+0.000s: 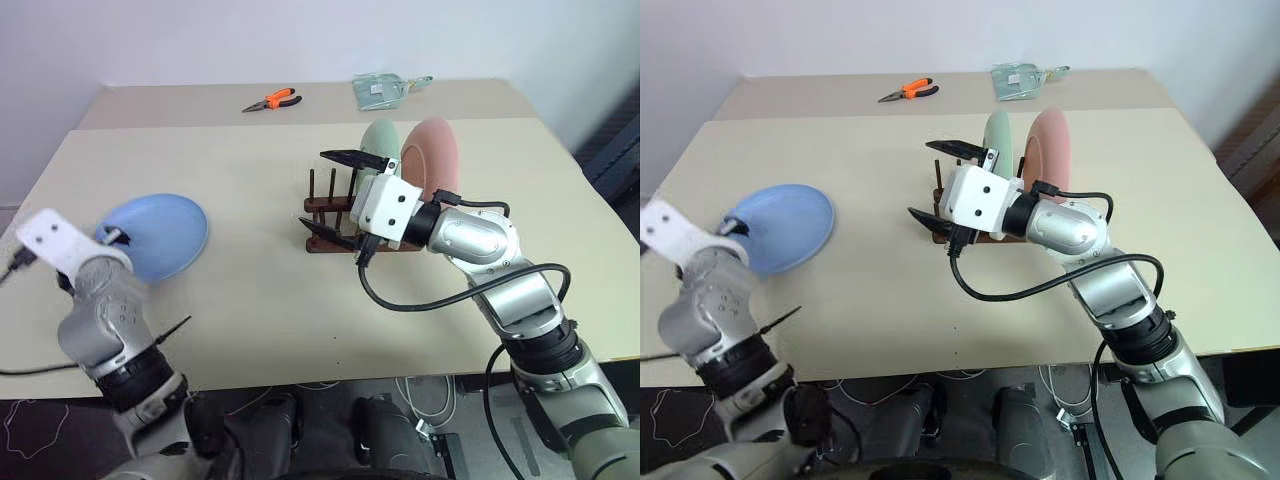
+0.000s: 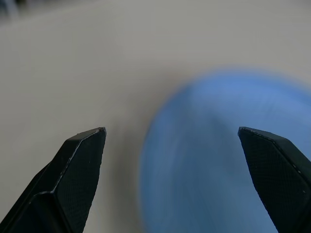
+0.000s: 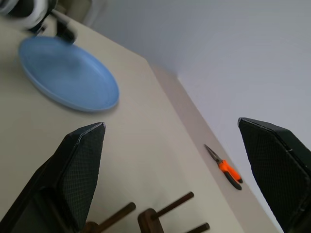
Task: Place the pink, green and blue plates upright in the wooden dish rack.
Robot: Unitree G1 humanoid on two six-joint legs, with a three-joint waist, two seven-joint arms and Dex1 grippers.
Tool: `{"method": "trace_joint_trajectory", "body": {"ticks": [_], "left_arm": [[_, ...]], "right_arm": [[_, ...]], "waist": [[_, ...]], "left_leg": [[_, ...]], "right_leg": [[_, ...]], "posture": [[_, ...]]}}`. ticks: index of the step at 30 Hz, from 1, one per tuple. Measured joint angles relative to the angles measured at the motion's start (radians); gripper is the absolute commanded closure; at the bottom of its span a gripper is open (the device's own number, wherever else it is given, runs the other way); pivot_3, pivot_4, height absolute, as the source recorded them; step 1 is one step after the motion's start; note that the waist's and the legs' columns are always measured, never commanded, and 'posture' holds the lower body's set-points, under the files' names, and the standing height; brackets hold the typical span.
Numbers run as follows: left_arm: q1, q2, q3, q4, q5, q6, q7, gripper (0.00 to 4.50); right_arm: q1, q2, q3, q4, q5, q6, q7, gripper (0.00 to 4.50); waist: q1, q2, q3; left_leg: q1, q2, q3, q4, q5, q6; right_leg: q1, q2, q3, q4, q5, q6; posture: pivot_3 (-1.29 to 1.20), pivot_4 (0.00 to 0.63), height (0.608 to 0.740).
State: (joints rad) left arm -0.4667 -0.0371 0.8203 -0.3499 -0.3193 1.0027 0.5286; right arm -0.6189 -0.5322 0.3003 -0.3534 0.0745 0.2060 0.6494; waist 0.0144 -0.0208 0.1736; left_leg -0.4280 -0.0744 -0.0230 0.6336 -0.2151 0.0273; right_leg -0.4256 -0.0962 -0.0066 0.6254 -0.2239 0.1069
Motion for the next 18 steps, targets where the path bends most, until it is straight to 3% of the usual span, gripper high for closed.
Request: {"method": "trace_joint_trajectory", "body": {"ticks": [1,3,9,10,14,18], "left_arm": [[-0.01,-0.014,0.025,-0.019,-0.024,-0.002,0.009,0.53],[-0.036,-0.03,0.091,-0.021,-0.077,-0.003,0.032,1.19],[-0.059,0.022,0.135,0.061,-0.167,-0.005,0.007,4.19],[-0.064,0.038,0.129,0.08,-0.178,-0.006,-0.011,4.39],[-0.081,0.103,0.02,0.12,-0.204,-0.014,-0.124,4.39],[-0.109,0.185,-0.189,0.107,-0.197,-0.119,-0.303,4.39]], "right_arm": [[0.004,0.004,0.0,0.006,-0.007,-0.004,0.002,0.0],[0.009,0.008,0.0,0.014,-0.019,-0.01,0.007,0.0],[0.01,0.029,-0.001,0.026,-0.032,-0.009,0.018,0.0],[0.012,0.032,-0.003,0.025,-0.032,-0.003,0.019,0.0],[0.016,0.033,-0.008,0.02,-0.041,0.005,0.017,0.0],[0.016,0.036,-0.009,0.007,-0.064,-0.001,0.015,0.0]], "waist": [[-0.001,-0.001,0.0],[-0.001,-0.001,0.0],[0.0,-0.002,0.0],[0.0,-0.002,0.0],[0.0,-0.002,0.0],[-0.003,-0.005,0.002]], "left_leg": [[0.0,0.0,0.0,0.0,0.0,0.0],[0.001,0.0,0.0,0.0,0.0,-0.001],[0.001,0.0,0.0,0.0,0.001,-0.001],[0.001,0.0,0.0,0.0,0.001,-0.001],[0.001,0.0,0.0,0.0,0.001,-0.002],[0.0,0.0,0.0,-0.001,0.002,-0.003]], "right_leg": [[0.0,0.0,0.0,0.0,0.0,0.0],[0.0,0.0,0.0,0.001,0.0,0.0],[0.0,0.002,0.0,0.003,0.0,0.0],[0.0,0.002,0.0,0.003,0.0,0.0],[0.0,0.002,0.0,0.003,0.0,-0.001],[-0.001,0.002,0.0,0.003,0.0,-0.001]], "posture": [[0.0,0.15,0.719],[0.0,0.15,0.719],[0.0,0.15,0.719],[0.0,0.15,0.719],[0.0,0.15,0.719],[0.0,0.15,0.719]]}}
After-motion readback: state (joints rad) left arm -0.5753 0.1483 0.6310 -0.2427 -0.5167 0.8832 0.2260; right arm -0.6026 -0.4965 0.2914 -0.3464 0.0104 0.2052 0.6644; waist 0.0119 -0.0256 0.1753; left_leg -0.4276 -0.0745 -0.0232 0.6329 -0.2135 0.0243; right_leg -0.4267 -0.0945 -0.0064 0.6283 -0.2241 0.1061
